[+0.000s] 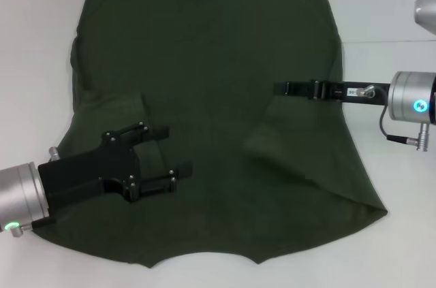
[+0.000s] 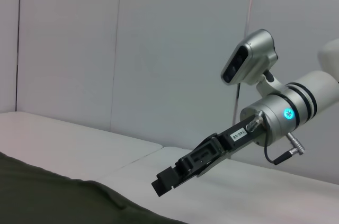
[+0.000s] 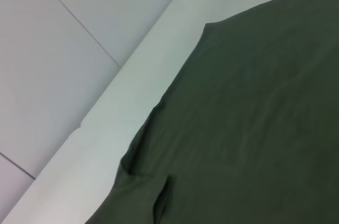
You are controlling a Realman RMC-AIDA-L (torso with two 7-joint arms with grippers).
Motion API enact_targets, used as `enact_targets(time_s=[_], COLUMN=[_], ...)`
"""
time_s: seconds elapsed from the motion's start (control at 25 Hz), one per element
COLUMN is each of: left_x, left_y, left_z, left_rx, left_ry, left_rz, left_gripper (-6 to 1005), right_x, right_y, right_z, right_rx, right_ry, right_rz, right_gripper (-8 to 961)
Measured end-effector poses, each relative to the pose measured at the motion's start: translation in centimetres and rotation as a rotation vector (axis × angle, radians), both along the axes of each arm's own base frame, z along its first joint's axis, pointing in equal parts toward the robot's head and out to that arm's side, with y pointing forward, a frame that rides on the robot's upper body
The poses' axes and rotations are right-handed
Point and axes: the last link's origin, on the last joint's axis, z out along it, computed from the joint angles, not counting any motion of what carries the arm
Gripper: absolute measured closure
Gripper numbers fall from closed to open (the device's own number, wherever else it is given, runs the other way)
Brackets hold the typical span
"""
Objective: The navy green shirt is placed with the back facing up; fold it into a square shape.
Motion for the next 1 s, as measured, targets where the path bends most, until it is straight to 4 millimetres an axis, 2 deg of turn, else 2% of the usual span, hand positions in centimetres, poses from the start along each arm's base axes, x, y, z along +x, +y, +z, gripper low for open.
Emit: enact_targets(time_s=[0.08, 0.32, 0.56, 0.76, 1.0], left_x=[0.0, 0.1, -0.6, -2.3, -4.9], left_y=[0.0, 0.2, 0.1, -0.9, -2.3], left_z=[0.0, 0.1, 1.1, 2.7, 4.2], left_rx=[0.001, 0.003, 0.011, 0.013, 0.028], left_ry=[0.001, -0.003, -0.033, -0.055, -0.03], left_rz=[-0.001, 0.002, 0.071, 0.183, 0.32], left_gripper=[172, 172, 172, 171, 171], right_x=[0.5, 2.0, 2.5, 2.1, 1.6], right_y=[0.0, -0.5, -2.3, -4.6, -6.1], right_z=[0.4, 1.4, 1.4, 0.0, -2.1], right_rx=[0.006, 0.036, 0.073, 0.054, 0.009], right_ry=[0.0, 0.022, 0.087, 0.111, 0.107], right_rz=[-0.019, -0.061, 0.023, 0.167, 0.271], right_gripper=[448, 234, 119, 23, 10])
